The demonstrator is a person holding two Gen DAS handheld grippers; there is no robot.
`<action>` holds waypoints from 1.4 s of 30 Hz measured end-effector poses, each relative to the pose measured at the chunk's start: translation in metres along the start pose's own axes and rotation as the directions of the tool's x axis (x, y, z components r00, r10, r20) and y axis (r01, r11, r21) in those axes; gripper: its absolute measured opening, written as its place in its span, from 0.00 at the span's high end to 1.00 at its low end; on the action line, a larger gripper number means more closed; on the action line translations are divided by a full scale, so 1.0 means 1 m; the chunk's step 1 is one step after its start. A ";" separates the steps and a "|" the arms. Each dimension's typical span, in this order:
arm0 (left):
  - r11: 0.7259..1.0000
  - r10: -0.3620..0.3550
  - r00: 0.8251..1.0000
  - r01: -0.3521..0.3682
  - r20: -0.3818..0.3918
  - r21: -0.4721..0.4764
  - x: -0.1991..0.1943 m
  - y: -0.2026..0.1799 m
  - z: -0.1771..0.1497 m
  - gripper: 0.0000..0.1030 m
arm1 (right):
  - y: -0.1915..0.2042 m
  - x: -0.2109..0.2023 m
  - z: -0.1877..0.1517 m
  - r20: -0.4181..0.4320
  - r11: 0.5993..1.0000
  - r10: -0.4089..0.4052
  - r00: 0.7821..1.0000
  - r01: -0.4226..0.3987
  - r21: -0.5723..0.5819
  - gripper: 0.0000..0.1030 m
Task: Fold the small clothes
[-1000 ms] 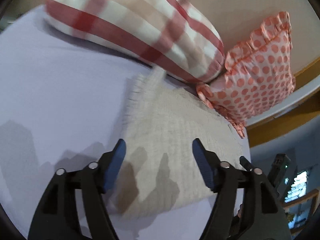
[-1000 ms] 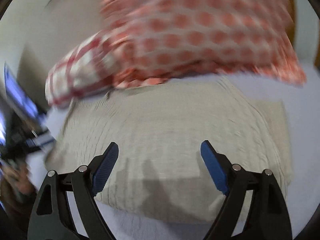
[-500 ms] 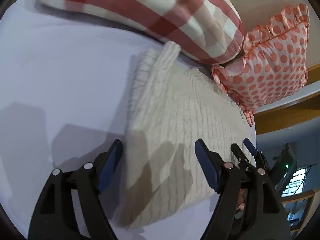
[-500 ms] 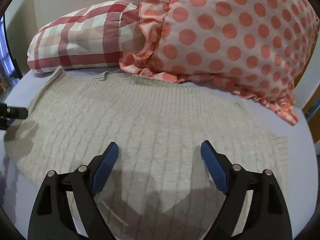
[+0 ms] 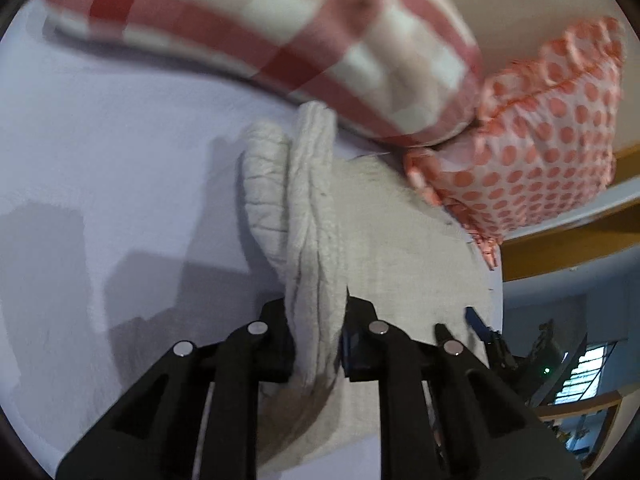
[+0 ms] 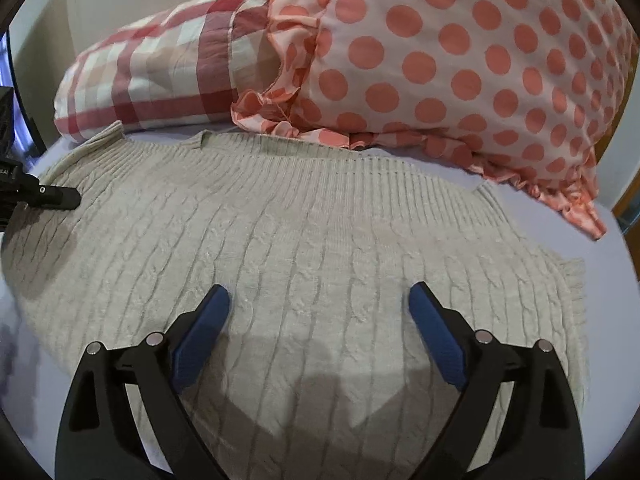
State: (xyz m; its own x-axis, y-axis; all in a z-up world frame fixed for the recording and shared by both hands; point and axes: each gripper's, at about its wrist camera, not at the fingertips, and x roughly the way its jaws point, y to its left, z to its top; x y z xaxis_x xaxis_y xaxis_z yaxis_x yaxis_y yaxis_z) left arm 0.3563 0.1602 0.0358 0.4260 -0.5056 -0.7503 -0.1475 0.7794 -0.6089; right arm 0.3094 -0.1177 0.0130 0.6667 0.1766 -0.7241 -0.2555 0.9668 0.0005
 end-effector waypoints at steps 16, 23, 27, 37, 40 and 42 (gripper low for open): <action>0.956 -0.073 0.995 0.089 -0.066 0.278 0.085 -0.262 -0.041 0.86 | -0.167 -0.113 -0.081 0.168 0.945 -0.068 0.983 0.009 0.328 0.09; 0.941 -0.017 0.988 0.068 -0.154 0.333 0.168 -0.324 -0.084 0.85 | -0.211 -0.132 -0.110 0.164 0.921 -0.163 0.973 0.091 0.378 0.09; 0.934 -0.045 0.969 0.127 -0.243 0.333 0.193 -0.324 -0.099 0.64 | -0.224 -0.143 -0.120 0.176 0.906 -0.185 0.967 0.098 0.412 0.09; 0.858 -0.391 0.914 0.405 -0.110 0.316 0.064 -0.289 -0.071 0.24 | -0.218 -0.164 -0.111 0.310 0.931 -0.069 0.948 -0.050 0.361 0.09; 0.897 -0.289 0.955 0.292 -0.060 0.331 0.051 -0.256 -0.069 0.24 | -0.197 -0.161 -0.092 0.336 0.951 0.068 0.939 -0.162 0.262 0.09; 0.909 -0.255 0.964 0.265 -0.073 0.323 0.048 -0.232 -0.074 0.24 | -0.174 -0.149 -0.079 0.321 0.964 0.140 0.937 -0.203 0.171 0.10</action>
State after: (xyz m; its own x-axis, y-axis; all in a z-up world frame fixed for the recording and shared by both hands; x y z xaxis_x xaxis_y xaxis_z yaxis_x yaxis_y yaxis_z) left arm 0.3449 -0.0721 0.1221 0.3835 -0.7131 -0.5869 0.2667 0.6940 -0.6688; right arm 0.1991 -0.3273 0.0665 0.8135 0.3603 -0.4565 -0.2621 0.9279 0.2652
